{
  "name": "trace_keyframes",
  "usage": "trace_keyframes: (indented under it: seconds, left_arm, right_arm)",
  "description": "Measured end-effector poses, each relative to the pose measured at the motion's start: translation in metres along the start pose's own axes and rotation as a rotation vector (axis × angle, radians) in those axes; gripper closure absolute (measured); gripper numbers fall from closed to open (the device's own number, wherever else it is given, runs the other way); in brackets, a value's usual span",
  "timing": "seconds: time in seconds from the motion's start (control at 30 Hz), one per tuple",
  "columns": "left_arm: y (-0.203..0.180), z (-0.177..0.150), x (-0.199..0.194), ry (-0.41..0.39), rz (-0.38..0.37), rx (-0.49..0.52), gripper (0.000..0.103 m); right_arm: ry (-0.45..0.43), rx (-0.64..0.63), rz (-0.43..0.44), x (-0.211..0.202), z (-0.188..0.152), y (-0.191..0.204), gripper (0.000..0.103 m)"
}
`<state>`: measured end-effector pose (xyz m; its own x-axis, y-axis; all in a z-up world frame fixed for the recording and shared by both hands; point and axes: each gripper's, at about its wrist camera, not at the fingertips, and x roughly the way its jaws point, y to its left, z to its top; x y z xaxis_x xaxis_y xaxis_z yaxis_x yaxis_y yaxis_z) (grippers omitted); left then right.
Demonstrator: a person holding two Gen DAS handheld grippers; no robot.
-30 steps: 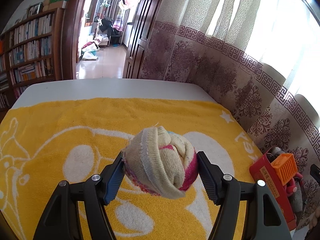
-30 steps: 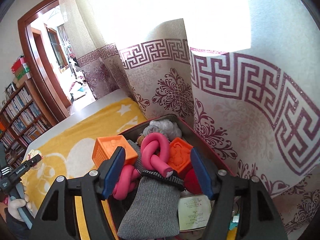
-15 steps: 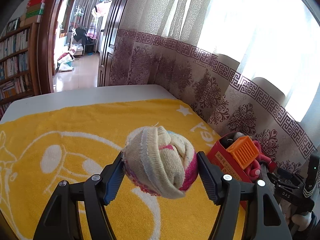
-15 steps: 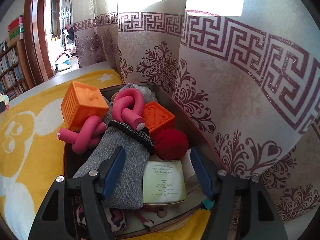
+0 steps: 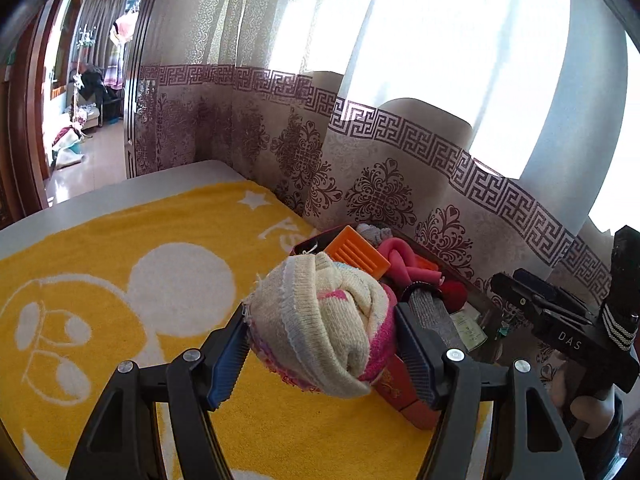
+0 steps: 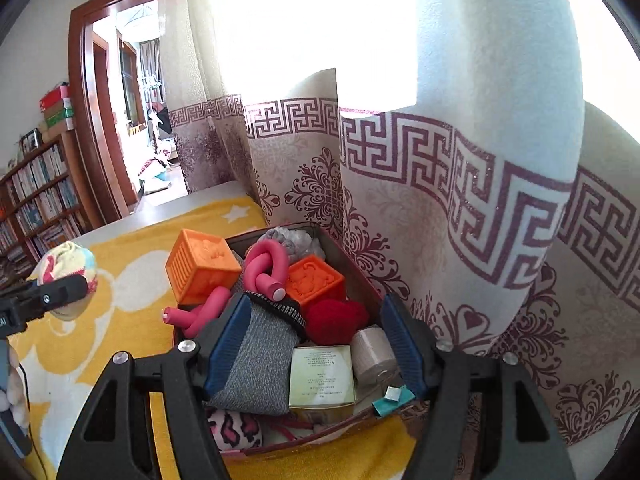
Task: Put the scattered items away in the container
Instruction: 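Lower the sock ball into the red box and open the left gripper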
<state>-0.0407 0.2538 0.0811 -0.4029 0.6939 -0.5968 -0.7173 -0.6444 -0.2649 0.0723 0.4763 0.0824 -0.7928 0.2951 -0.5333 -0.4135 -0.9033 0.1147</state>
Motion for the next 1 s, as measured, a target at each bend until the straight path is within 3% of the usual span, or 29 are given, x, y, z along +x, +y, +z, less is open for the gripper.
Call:
trace_keyframes:
  seconds: [0.2,0.4,0.63,0.83,0.93,1.0]
  left_arm:
    - [-0.049,0.0,0.029,0.049,-0.061,0.087,0.032]
    - [-0.08,0.005,0.063,0.09,-0.089,0.145,0.032]
    - [-0.08,0.002,0.102,0.15,-0.086,0.155,0.032]
    - [-0.079,0.002,0.108,0.153,-0.087,0.181,0.031]
    - [-0.078,0.003,0.106,0.17,-0.113,0.168,0.025]
    - [-0.076,0.003,0.101,0.165,-0.135,0.15,0.02]
  right_arm:
    - [-0.095,0.079,0.082,-0.022,0.018,-0.011,0.031]
    - [-0.114,0.096,0.113,-0.022,0.02,-0.016,0.031]
    - [-0.079,0.132,0.124,-0.009,0.015,-0.027,0.031]
    - [-0.06,0.139,0.129,-0.005,0.012,-0.028,0.031]
    - [-0.058,0.146,0.13,-0.007,0.012,-0.029,0.029]
    - [-0.062,0.163,0.131,-0.011,0.012,-0.032,0.022]
